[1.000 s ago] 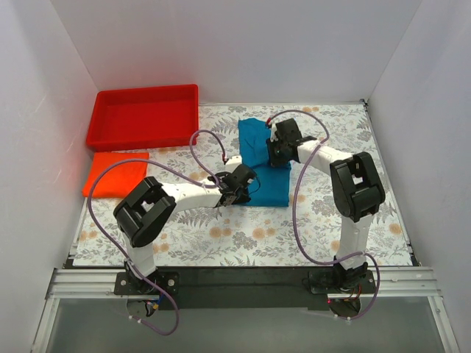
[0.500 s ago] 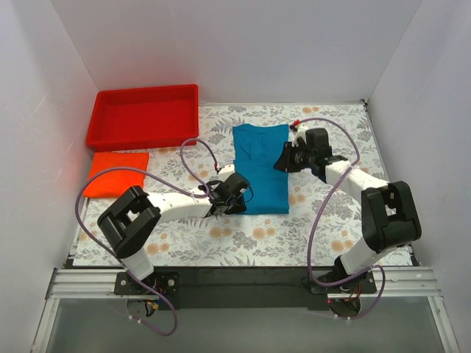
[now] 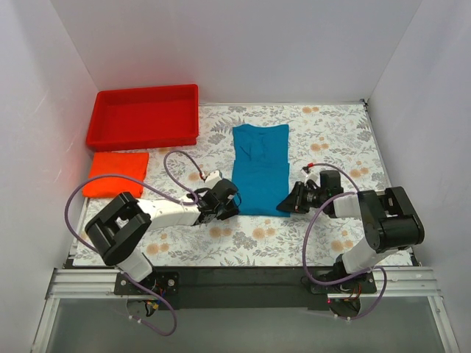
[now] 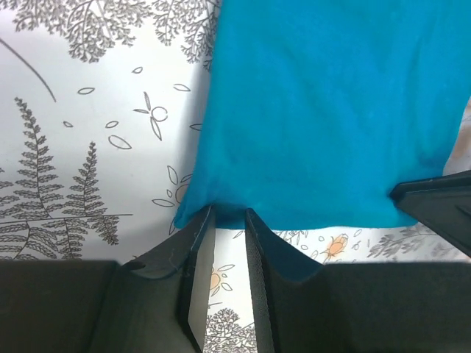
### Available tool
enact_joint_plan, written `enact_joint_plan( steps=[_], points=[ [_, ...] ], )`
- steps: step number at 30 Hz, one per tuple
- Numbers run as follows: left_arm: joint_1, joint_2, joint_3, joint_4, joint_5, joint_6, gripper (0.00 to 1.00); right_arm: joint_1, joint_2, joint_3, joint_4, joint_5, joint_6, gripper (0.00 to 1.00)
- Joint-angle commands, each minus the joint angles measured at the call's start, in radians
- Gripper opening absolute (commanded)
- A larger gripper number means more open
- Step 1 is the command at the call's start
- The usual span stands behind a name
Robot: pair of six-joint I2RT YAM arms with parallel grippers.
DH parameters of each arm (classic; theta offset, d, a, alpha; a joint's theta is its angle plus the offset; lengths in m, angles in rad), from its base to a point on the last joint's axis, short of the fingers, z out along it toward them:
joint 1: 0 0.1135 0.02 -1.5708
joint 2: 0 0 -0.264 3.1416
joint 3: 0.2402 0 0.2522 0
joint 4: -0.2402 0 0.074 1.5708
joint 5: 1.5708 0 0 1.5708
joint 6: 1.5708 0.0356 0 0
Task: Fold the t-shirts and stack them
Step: Fold the tshirt
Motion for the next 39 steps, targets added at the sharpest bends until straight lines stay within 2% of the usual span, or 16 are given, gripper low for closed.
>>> enact_joint_plan(
  steps=[1,5,10,15,19,23,29,32,33,36,37,39],
  points=[
    [0.013,-0.006,-0.090,-0.042,0.051,-0.097,0.22,-0.068,0.043,-0.073,0.081,-0.022,-0.004,0.26],
    [0.013,-0.052,-0.159,-0.043,0.088,-0.119,0.22,-0.153,0.008,-0.106,0.086,-0.099,-0.014,0.26],
    [0.013,-0.144,-0.165,-0.056,0.111,-0.113,0.22,-0.153,-0.113,-0.112,0.085,-0.189,0.032,0.28],
    [0.011,-0.236,-0.142,-0.063,0.120,-0.113,0.29,-0.104,-0.210,-0.103,0.092,-0.233,0.075,0.31],
    [0.011,-0.241,-0.104,-0.065,0.105,-0.101,0.33,0.009,-0.185,-0.078,0.135,-0.214,0.098,0.33],
    [0.011,-0.252,-0.119,-0.071,0.100,-0.102,0.36,0.149,-0.077,-0.061,0.242,-0.170,0.124,0.34],
    [0.011,-0.331,-0.151,-0.137,0.048,-0.114,0.44,0.143,0.071,-0.130,0.279,-0.030,0.181,0.31],
    [0.011,-0.374,-0.158,-0.175,0.022,-0.110,0.49,0.142,0.047,-0.144,0.276,-0.068,0.198,0.31],
    [0.011,-0.377,-0.148,-0.197,0.008,-0.105,0.51,0.142,-0.013,-0.147,0.273,-0.070,0.204,0.31],
    [0.011,-0.347,-0.098,-0.250,-0.013,-0.072,0.60,0.143,-0.169,-0.095,0.104,-0.024,0.142,0.31],
    [0.011,-0.329,-0.079,-0.269,-0.018,-0.055,0.61,0.145,-0.208,-0.064,-0.058,0.003,0.105,0.32],
    [0.010,-0.267,-0.037,-0.327,-0.036,-0.035,0.64,0.155,-0.306,0.030,-0.241,0.131,-0.012,0.33]
  ],
)
